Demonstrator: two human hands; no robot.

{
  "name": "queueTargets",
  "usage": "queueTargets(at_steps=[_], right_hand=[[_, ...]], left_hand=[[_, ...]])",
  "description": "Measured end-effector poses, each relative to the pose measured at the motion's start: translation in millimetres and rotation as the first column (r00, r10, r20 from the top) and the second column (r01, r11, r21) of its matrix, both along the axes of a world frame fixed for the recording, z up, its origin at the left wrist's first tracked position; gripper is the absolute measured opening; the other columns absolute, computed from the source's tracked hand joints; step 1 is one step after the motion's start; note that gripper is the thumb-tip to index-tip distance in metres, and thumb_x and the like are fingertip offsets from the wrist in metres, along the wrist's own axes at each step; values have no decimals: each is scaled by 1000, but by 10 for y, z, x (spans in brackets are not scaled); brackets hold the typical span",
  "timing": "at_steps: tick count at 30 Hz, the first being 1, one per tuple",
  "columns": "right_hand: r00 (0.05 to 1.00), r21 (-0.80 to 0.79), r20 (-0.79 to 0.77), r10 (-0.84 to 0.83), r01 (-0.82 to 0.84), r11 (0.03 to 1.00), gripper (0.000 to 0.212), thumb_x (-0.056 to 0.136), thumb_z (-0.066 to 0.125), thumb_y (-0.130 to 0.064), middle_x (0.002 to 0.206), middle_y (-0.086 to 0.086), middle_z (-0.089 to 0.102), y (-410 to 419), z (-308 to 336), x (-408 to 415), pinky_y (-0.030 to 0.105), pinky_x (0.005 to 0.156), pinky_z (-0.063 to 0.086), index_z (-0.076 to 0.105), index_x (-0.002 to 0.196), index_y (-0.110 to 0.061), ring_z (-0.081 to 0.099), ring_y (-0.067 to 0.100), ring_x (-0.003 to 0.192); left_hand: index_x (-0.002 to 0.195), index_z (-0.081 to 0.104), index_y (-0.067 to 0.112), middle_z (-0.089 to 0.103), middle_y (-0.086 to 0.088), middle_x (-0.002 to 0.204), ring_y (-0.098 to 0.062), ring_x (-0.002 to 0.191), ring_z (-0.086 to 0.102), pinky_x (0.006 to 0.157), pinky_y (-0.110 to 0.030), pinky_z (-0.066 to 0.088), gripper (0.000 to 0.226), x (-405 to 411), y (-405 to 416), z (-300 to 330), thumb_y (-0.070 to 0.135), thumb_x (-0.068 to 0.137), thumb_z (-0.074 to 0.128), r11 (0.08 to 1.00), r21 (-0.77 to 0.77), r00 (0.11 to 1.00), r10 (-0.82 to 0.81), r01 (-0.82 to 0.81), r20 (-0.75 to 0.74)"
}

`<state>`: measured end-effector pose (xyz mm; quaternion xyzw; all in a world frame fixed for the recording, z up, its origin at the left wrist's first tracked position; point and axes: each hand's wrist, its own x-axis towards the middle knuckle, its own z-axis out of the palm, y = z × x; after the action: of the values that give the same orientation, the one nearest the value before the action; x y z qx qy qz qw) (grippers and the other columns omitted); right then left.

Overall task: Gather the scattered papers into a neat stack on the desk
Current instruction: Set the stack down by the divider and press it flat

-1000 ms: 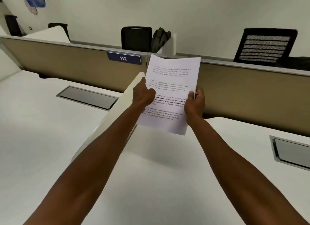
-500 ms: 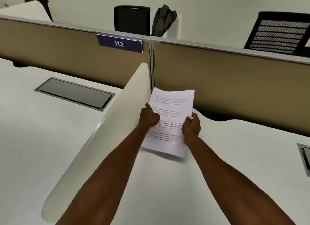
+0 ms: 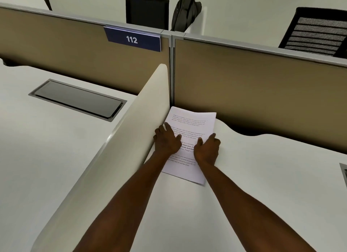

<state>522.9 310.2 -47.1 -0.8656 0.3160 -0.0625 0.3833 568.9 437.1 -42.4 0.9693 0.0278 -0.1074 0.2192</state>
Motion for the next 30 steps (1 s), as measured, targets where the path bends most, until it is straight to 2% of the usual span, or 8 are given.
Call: queueTargets(at_steps=[3, 7, 13, 20, 25, 30], right_hand=[[992, -101, -67, 102, -109, 989, 80, 94, 59, -27, 147, 23, 33, 54, 1, -94, 41, 107, 39, 12, 153, 2, 39, 35, 132], [968, -234, -174, 179, -217, 948, 81, 94, 57, -35, 157, 20, 23, 66, -10, -182, 43, 113, 30, 13, 153, -1, 27, 35, 141], [945, -266, -224, 238, -294, 918, 75, 98, 47, -42, 162, 19, 16, 20, -30, -217, 45, 118, 24, 15, 153, -2, 18, 36, 146], [918, -314, -265, 294, -370, 874, 74, 101, 36, -46, 164, 19, 0, -28, -69, -230, 44, 121, 17, 8, 155, -4, 12, 37, 150], [901, -342, -287, 325, -413, 844, 70, 102, 29, -48, 164, 19, 5, -61, -86, -245, 45, 121, 16, 14, 155, -4, 11, 37, 150], [869, -365, -344, 356, -474, 802, 76, 100, 28, -55, 164, 21, 7, -63, -90, -232, 45, 121, 16, 16, 154, -3, 12, 39, 149]], left_hand=[[157, 12, 1, 26, -23, 156, -39, 142, 28, 115, -50, 28, 88, -31, -7, -56, 52, 96, 49, 998, 55, 999, -40, 39, 8], [158, 11, 2, 22, -23, 159, -39, 145, 24, 119, -50, 23, 88, -44, 10, -93, 54, 97, 47, 997, 56, 998, -55, 54, 10], [159, 7, 5, 14, -25, 162, -40, 149, 18, 121, -51, 18, 85, -42, 4, -116, 54, 99, 43, 997, 54, 998, -54, 54, 9], [159, 10, 5, 13, -30, 161, -43, 149, 18, 121, -51, 17, 78, -79, -5, -196, 53, 102, 33, 984, 149, 993, -111, 102, 51], [159, 10, 5, 12, -30, 162, -43, 150, 17, 122, -51, 16, 77, -95, 2, -240, 52, 102, 32, 981, 157, 990, -122, 110, 72], [159, 10, 5, 14, -30, 162, -43, 148, 19, 121, -50, 17, 77, -70, 13, -249, 53, 102, 32, 977, 175, 989, -134, 121, 67]])
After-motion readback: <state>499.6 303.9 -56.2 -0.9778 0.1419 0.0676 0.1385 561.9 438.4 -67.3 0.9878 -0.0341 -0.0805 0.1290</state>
